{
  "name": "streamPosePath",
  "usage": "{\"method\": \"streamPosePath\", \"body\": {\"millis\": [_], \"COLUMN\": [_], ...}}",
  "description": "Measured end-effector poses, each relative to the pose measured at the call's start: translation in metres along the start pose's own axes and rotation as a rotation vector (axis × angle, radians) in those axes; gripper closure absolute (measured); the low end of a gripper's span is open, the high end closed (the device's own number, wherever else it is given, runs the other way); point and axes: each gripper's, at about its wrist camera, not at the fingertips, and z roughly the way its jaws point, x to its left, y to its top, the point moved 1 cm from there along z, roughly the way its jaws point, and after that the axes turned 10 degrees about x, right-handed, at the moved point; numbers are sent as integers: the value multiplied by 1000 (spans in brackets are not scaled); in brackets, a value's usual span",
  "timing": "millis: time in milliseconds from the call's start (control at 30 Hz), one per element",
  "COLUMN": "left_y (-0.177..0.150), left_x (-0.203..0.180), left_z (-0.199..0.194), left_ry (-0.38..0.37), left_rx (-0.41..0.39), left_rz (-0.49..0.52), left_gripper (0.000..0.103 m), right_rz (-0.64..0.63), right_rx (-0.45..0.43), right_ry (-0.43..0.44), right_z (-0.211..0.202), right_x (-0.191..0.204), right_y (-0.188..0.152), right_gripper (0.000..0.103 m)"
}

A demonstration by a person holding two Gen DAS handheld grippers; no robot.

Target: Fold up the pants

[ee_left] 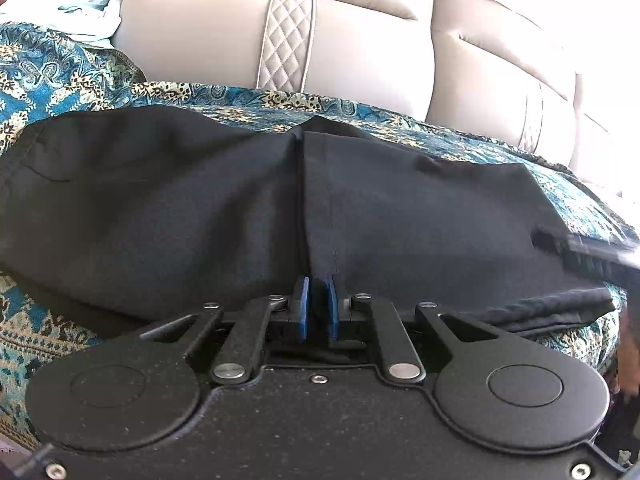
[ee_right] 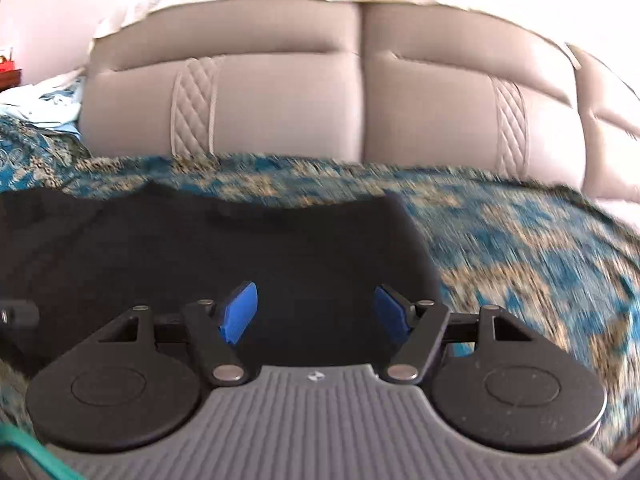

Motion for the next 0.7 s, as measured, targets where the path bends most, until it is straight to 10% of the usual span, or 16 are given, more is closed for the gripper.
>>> {"method": "streamPosePath", "body": {"millis": [433, 567, 700], "left_y": [1, 0, 0], "left_x": [-4, -6, -8], "left_z": [1, 1, 0], "left_ry": [20, 31, 42], "left_rx": [4, 3, 2], "left_rz": [5, 13, 16], "left_gripper": [89, 89, 89], "right_rz": [138, 91, 77], "right_rx": [-18, 16, 39], "right_ry": [-99, -97, -71], "right_z": [-16, -4, 26], "right_x": [-81, -73, -56], "right_y": [-9, 6, 42], "right_gripper": [26, 97, 95]}}
